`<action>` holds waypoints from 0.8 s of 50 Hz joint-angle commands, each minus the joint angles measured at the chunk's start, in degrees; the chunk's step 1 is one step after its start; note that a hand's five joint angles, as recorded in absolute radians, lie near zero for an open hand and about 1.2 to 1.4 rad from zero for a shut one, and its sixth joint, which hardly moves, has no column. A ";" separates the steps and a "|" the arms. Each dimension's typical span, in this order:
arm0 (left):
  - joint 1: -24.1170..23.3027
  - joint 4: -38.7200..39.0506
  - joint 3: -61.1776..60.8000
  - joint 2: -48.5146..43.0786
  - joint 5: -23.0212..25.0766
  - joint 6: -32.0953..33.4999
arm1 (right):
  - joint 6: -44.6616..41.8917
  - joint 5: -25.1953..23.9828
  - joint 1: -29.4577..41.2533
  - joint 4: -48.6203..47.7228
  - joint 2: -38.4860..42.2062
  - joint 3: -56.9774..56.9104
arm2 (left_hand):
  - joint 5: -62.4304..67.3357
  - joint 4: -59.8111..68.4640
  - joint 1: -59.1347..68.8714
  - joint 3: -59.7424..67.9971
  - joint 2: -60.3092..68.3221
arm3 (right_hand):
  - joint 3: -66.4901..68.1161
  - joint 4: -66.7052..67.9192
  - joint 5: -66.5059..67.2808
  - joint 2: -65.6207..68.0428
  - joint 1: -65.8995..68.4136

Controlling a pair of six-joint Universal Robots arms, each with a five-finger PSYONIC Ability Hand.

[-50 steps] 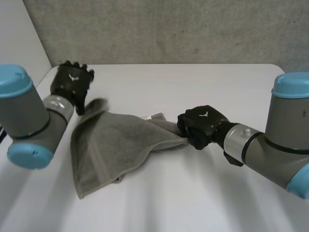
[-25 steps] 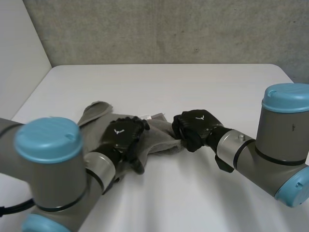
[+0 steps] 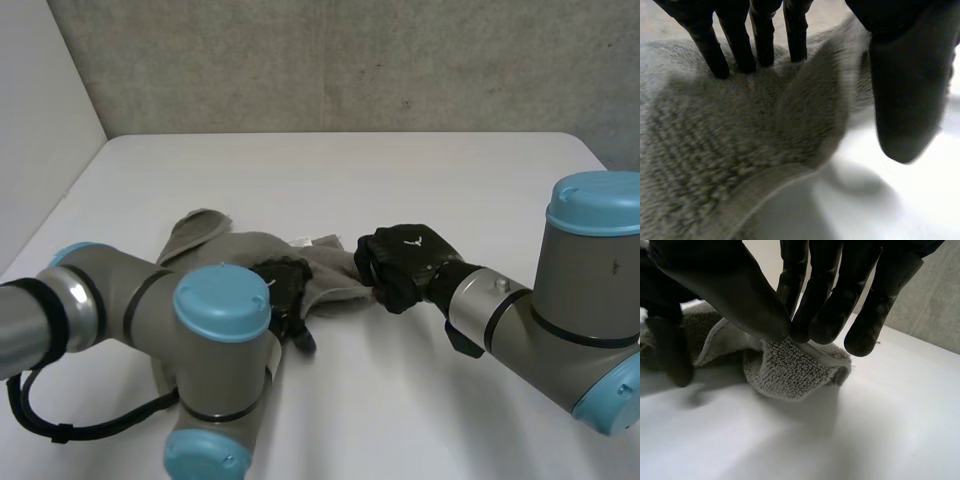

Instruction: Fold the towel.

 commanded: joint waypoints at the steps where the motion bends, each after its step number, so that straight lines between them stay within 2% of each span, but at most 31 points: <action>1: 0.08 1.42 3.14 -3.31 -3.58 0.51 | 0.93 -0.01 -0.17 0.20 -1.51 0.01 | 10.80 11.59 11.46 11.43 11.26 | 3.94 3.69 3.36 5.42 4.71; 3: 0.17 1.07 3.93 -3.23 -3.58 0.51 | 0.84 -0.18 -0.61 0.38 -1.95 -0.16 | 24.68 25.48 25.34 25.31 25.14 | 3.94 3.69 3.36 5.42 4.71; 4: 0.17 1.07 3.93 -3.23 -3.58 0.51 | 0.84 -0.18 -0.61 0.38 -1.95 -0.16 | 24.76 25.56 25.42 25.39 25.22 | 3.94 3.69 3.36 5.42 4.71; 7: 1.39 0.20 3.32 0.53 -3.58 0.60 | 0.31 -0.45 -1.14 0.64 -3.09 -0.86 | 39.53 40.33 40.19 40.16 39.99 | 3.94 3.69 3.36 5.42 4.71; 10: 2.28 -0.60 2.52 3.54 -3.49 0.86 | 0.23 -0.54 -1.14 0.90 -3.97 -1.13 | 41.08 41.87 41.74 41.70 41.53 | 3.94 3.69 3.36 5.42 4.71; 12: 4.64 -1.56 0.86 9.49 -2.71 3.22 | 0.23 -0.71 -1.05 1.43 -5.98 -2.35 | 43.93 44.72 44.59 44.55 44.38 | 3.94 3.69 3.36 5.42 4.71; 18: 7.11 -1.83 1.21 18.66 0.37 10.35 | 0.84 -0.54 -1.05 2.31 -9.51 -6.58 | 43.94 44.73 44.60 44.56 44.39 | 3.94 3.69 3.36 5.42 4.71; 20: 7.29 -2.00 4.00 23.21 5.79 15.60 | 0.93 -0.27 -0.79 2.92 -11.34 -11.12 | 43.94 44.73 44.60 44.56 44.39 | 3.94 3.69 3.36 5.42 4.71; 21: 7.29 -2.01 4.02 23.23 5.82 15.63 | 0.93 -0.27 -0.79 2.93 -11.35 -11.15 | 43.94 44.73 44.60 44.56 44.39 | 3.94 3.69 3.36 5.42 4.71; 23: 7.29 -2.35 8.56 26.82 10.81 19.30 | 1.19 0.34 -1.14 4.59 -12.40 -19.10 | 43.94 44.73 44.60 44.56 44.39 | 3.94 3.69 3.36 5.42 4.71; 26: 7.37 -3.24 11.22 28.06 12.33 20.11 | 1.98 0.61 -1.14 5.65 -12.58 -23.63 | 43.94 44.73 44.60 44.56 44.39 | 3.94 3.69 3.36 5.42 4.71; 28: 7.90 -6.73 16.56 29.03 13.46 20.72 | 3.38 1.66 -1.05 7.23 -12.50 -30.63 | 43.94 44.73 44.60 44.56 44.39 | 3.94 3.69 3.36 5.42 4.71; 30: 8.51 -9.28 18.85 29.03 13.64 20.81 | 3.48 1.92 -0.79 7.93 -12.15 -32.40 | 43.94 44.73 44.60 44.56 44.39 | 3.94 3.69 3.36 5.42 4.71; 34: 11.59 -14.93 20.28 28.94 13.91 20.81 | 2.86 1.05 -0.26 10.22 -11.62 -30.75 | 43.77 44.56 44.43 44.40 44.23 | 3.94 3.69 3.36 5.42 4.71; 36: 15.35 -19.21 17.05 28.94 15.39 20.72 | 1.99 0.52 -0.17 11.19 -10.57 -24.80 | 43.44 44.23 44.09 44.06 43.89 | 3.94 3.69 3.36 5.42 4.71; 40: 18.36 -20.46 10.26 28.77 18.83 20.72 | -1.01 -0.27 -0.09 10.75 -8.63 -17.83 | 43.27 44.06 43.92 43.89 43.72 | 3.94 3.69 3.36 5.42 4.71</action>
